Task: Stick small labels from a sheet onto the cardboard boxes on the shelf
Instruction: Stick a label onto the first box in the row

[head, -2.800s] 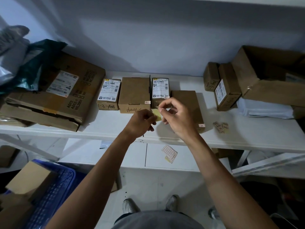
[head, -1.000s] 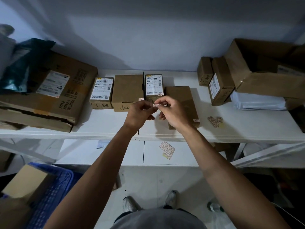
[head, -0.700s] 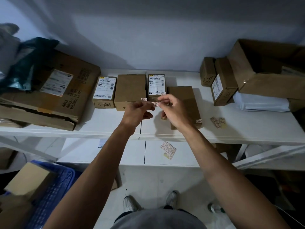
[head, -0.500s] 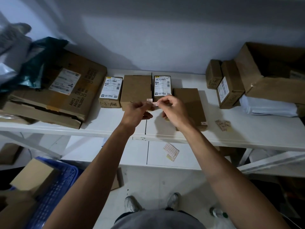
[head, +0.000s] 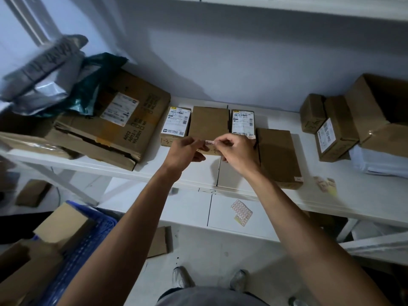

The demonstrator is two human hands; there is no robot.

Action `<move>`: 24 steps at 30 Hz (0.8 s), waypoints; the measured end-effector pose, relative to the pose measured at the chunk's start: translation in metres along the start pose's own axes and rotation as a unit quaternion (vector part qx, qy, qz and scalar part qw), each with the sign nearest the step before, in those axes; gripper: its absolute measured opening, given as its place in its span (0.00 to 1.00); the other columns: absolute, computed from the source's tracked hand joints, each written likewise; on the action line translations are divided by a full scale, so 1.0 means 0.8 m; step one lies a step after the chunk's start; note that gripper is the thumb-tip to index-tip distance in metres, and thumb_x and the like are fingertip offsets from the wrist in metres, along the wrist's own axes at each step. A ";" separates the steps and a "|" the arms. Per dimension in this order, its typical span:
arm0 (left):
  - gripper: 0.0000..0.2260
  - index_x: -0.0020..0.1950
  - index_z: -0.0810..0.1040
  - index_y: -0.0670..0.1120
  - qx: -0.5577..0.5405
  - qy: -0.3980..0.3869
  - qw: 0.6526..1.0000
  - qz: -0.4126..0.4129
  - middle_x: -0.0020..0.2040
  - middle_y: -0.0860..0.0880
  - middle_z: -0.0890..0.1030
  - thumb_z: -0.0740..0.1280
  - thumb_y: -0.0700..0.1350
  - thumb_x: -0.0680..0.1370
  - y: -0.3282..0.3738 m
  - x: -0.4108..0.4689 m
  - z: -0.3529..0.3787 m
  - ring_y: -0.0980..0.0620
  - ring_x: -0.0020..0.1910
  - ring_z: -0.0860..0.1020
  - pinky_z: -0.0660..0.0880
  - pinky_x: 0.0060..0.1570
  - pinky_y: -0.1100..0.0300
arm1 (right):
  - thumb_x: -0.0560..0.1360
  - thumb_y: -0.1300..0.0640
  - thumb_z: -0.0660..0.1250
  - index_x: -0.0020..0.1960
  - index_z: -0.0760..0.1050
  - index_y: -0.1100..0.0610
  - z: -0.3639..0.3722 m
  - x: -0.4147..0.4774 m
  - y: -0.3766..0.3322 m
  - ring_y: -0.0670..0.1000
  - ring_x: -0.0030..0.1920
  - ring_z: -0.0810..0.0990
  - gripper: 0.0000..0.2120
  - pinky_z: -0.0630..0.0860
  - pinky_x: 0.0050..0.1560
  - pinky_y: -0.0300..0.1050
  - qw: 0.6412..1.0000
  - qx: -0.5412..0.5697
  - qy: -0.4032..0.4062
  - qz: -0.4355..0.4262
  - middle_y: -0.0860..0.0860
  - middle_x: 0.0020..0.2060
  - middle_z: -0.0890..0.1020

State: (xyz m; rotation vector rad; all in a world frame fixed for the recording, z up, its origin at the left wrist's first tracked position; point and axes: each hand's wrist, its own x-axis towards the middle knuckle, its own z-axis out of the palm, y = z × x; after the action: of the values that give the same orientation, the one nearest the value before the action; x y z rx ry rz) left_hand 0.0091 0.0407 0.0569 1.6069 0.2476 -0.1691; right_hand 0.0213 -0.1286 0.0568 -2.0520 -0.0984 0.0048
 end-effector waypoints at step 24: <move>0.07 0.50 0.83 0.42 0.031 -0.024 0.999 -0.010 0.44 0.44 0.85 0.65 0.41 0.82 0.010 0.041 -0.101 0.53 0.34 0.81 0.80 0.50 0.51 | 0.75 0.55 0.72 0.36 0.80 0.46 0.082 0.065 -0.031 0.45 0.25 0.79 0.09 0.73 0.33 0.42 0.998 -0.028 -0.043 0.023 0.47 0.32 0.84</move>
State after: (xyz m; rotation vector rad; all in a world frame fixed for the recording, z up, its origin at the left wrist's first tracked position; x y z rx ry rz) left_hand 0.0395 0.1227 0.0602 1.6593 0.2228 -0.2325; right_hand 0.0687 -0.0554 0.0503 -2.1096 -0.1054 0.1193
